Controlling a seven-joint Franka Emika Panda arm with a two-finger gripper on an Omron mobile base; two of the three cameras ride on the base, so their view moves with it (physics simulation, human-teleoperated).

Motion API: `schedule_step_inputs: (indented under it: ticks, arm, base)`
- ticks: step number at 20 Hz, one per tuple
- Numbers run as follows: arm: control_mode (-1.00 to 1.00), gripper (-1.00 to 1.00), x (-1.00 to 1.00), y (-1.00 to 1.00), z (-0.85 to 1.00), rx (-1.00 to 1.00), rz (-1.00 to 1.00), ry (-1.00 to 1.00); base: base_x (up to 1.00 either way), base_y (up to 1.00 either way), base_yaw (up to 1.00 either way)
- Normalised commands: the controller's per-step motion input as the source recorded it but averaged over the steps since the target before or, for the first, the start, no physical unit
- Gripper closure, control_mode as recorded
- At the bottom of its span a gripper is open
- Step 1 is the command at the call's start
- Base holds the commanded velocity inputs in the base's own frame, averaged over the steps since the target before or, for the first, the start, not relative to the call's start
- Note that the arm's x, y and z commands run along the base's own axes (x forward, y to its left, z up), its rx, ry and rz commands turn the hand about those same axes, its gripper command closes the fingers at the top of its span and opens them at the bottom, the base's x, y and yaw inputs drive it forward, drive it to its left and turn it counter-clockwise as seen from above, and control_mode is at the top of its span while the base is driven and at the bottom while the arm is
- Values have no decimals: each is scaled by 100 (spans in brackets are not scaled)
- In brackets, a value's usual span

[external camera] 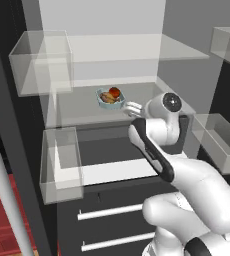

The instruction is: Place the tupperware containing the chicken drumstick and tomato meal in the microwave. Close the microwave door and press the start button to reheat the meal.

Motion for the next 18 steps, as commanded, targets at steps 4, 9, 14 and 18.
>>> schedule_step_inputs:
  ticks: [4,9,14,18]
  arm:
    - [-100,-100,40,5,0,4,0,4]
    - [-100,-100,48,9,0,1,0,6]
    - [-100,-100,51,8,0,4,0,1]
    - [-100,-100,49,14,-4,2,0,0]
  base:
    - [0,0,0]
    - [0,0,0]
    - [0,0,0]
    - [0,0,0]
